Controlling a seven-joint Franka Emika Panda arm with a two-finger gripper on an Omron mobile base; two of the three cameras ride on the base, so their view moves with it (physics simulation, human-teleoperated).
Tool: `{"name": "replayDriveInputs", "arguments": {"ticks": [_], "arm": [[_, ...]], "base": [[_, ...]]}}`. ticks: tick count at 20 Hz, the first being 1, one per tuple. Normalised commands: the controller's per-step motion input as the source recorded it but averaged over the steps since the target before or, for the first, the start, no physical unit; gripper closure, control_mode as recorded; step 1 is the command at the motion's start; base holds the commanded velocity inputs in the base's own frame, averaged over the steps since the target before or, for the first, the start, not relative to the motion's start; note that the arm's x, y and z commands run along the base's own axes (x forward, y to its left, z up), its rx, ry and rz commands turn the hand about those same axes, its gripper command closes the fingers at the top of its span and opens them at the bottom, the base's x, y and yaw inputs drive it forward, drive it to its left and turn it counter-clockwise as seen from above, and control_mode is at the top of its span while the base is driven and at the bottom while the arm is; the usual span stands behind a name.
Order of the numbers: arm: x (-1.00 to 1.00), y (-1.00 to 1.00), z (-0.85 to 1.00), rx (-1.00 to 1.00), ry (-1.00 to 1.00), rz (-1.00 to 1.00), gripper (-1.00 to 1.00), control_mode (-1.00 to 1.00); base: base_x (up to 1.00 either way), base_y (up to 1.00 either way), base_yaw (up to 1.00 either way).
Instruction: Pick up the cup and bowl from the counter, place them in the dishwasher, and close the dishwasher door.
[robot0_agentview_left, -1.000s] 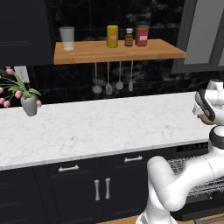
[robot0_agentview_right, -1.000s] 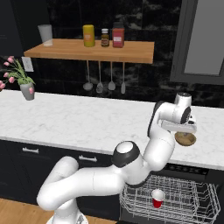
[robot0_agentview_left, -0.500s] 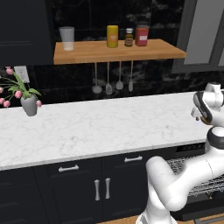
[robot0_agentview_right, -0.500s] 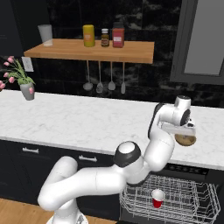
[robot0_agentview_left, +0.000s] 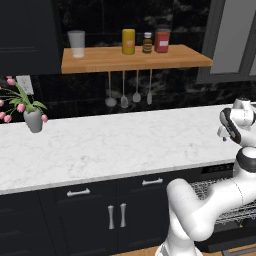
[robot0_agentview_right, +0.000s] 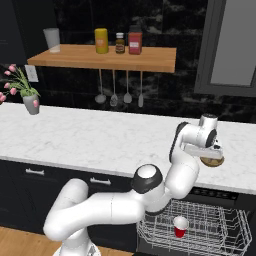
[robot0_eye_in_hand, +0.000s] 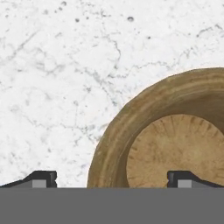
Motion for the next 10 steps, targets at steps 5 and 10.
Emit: {"name": "replayDriveInputs", "arguments": {"ticks": [5, 10], "arm": [[0.0, 0.0, 0.0, 0.0, 0.0, 0.0, 1.0, -1.0], [0.0, 0.0, 0.0, 0.0, 0.0, 0.0, 1.0, -1.0]], "base": [[0.0, 0.0, 0.0], [0.0, 0.0, 0.0]]}}
